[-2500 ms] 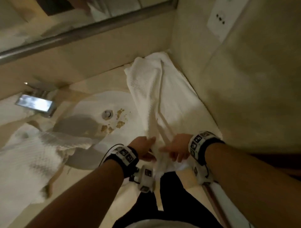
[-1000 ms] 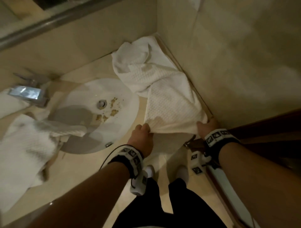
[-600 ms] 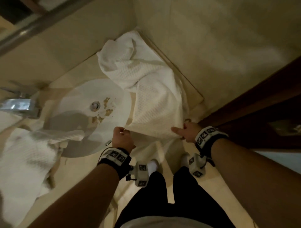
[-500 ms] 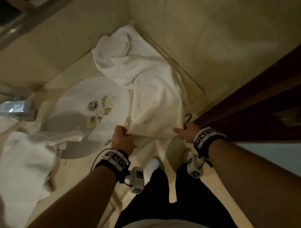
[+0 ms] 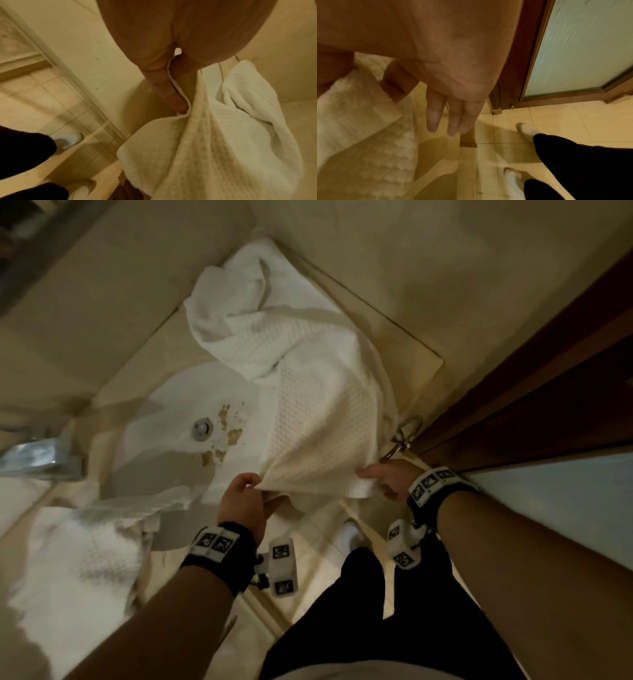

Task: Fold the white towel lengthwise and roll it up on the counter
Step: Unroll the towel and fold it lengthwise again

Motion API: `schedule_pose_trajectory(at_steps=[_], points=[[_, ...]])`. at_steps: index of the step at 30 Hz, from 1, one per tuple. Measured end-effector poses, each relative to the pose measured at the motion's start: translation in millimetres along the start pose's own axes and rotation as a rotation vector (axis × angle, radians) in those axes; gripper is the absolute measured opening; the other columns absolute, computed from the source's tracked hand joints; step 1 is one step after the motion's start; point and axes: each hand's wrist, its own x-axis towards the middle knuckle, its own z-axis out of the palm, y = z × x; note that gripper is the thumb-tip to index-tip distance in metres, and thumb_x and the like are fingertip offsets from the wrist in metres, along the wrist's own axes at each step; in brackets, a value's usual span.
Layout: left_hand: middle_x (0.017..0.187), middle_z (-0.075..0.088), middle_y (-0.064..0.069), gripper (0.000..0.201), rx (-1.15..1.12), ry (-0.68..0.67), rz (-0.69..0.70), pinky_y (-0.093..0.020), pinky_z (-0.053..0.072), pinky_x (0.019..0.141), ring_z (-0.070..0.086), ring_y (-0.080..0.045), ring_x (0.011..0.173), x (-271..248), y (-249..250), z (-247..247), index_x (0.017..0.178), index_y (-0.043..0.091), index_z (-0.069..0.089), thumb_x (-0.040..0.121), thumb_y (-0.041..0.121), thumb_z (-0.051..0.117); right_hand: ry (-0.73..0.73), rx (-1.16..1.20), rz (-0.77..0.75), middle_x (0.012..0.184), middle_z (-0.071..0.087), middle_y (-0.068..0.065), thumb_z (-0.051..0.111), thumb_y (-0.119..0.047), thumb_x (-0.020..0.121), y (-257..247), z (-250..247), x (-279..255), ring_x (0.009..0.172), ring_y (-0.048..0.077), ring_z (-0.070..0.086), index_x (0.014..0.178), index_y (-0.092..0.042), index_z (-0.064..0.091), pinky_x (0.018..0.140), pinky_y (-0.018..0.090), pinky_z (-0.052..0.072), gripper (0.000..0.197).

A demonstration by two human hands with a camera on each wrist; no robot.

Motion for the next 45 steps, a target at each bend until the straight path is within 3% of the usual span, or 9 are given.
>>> schedule_pose_trajectory(at_steps=[3, 9, 15, 20, 23, 28, 33, 39, 45], points=[[0.101, 0.061, -0.017, 0.034, -0.027, 0.057, 0.005, -0.032, 0.060, 0.056, 0.062, -0.033, 0.094, 6.0, 7.9, -7.5, 0.080, 0.008, 0.055, 0.090, -0.021, 0.040, -0.005, 0.026, -0.004, 0.109, 0.074, 0.010, 0.084, -0.061, 0.040, 3.6, 14.4, 15.6, 0.105, 0.031, 0.067, 0.105, -0.015, 0.074, 0.099, 0.050, 0.052, 0.080], [0.092, 0.065, -0.016, 0.035, 0.148, 0.198, 0.072, -0.037, 0.055, 0.063, 0.063, -0.032, 0.086, 19.0, 20.7, -21.5, 0.079, 0.010, 0.062, 0.089, -0.016, 0.041, 0.020, 0.058, -0.007, 0.110, 0.073, 0.006, 0.087, -0.055, 0.049, -9.5, 28.4, 7.3, 0.105, 0.027, 0.067, 0.095, -0.019, 0.073, 0.099, 0.046, 0.053, 0.060], [0.110, 0.058, -0.002, 0.024, 0.996, 0.190, 0.305, -0.045, 0.056, 0.088, 0.061, -0.027, 0.098, 11.9, 29.9, -18.5, 0.098, 0.036, 0.057, 0.078, 0.024, 0.058, 0.087, 0.045, -0.089, 0.100, 0.072, 0.001, 0.081, -0.039, 0.077, -13.0, 31.9, -21.5, 0.095, 0.023, 0.069, 0.088, -0.026, 0.068, 0.088, 0.041, 0.058, 0.022], [0.116, 0.048, 0.009, 0.046, 1.088, -0.516, 0.676, -0.037, 0.049, 0.092, 0.051, -0.016, 0.107, -44.2, 18.0, 49.9, 0.112, 0.040, 0.052, 0.074, 0.049, 0.076, 0.106, 0.107, -0.087, 0.107, 0.072, 0.009, 0.076, -0.035, 0.083, -28.4, 38.0, -37.5, 0.096, 0.028, 0.068, 0.101, -0.018, 0.070, 0.077, 0.040, 0.060, 0.025], [0.121, 0.045, 0.007, 0.072, 1.285, -0.513, 0.749, -0.036, 0.053, 0.087, 0.056, -0.016, 0.103, -54.0, 13.2, 72.0, 0.126, 0.034, 0.042, 0.071, 0.059, 0.080, 0.077, 0.129, -0.059, 0.109, 0.073, 0.014, 0.061, -0.039, 0.093, -49.4, 40.7, -51.9, 0.096, 0.031, 0.069, 0.106, -0.012, 0.069, 0.086, 0.047, 0.059, 0.031], [0.101, 0.061, 0.004, 0.040, 1.084, -0.415, 0.650, -0.032, 0.049, 0.075, 0.061, -0.017, 0.089, -45.5, 23.6, 74.0, 0.116, 0.020, 0.052, 0.087, 0.036, 0.074, -0.009, 0.274, -0.113, 0.089, 0.074, 0.006, 0.060, -0.035, 0.092, -69.4, 33.1, -70.7, 0.082, 0.021, 0.071, 0.094, -0.018, 0.073, 0.079, 0.036, 0.057, 0.022], [0.080, 0.074, -0.005, 0.030, 0.616, -0.396, 0.238, -0.053, 0.057, 0.086, 0.069, -0.030, 0.081, -31.4, 29.2, 61.7, 0.082, 0.020, 0.078, 0.090, 0.048, 0.070, -0.010, 0.331, -0.180, 0.091, 0.073, 0.007, 0.065, -0.029, 0.092, -71.5, 27.5, -76.9, 0.092, 0.024, 0.073, 0.106, -0.021, 0.061, 0.085, 0.041, 0.053, 0.016], [0.086, 0.077, -0.003, 0.021, 0.358, -0.411, 0.110, -0.030, 0.058, 0.072, 0.072, -0.018, 0.076, -50.3, 30.7, 54.2, 0.092, 0.015, 0.077, 0.096, 0.035, 0.069, 0.138, 0.341, -0.239, 0.102, 0.069, 0.013, 0.076, -0.014, 0.086, -63.3, 29.2, -79.5, 0.088, 0.025, 0.073, 0.102, -0.016, 0.057, 0.076, 0.044, 0.061, 0.026], [0.090, 0.076, 0.015, 0.022, 0.811, -0.440, 0.543, -0.021, 0.054, 0.080, 0.068, -0.001, 0.083, -66.7, 23.2, 31.8, 0.103, 0.038, 0.079, 0.100, 0.046, 0.059, 0.228, 0.364, -0.217, 0.090, 0.064, 0.014, 0.067, -0.006, 0.087, -68.9, 31.7, -79.7, 0.066, 0.022, 0.060, 0.114, -0.016, 0.055, 0.061, 0.034, 0.052, 0.031]])
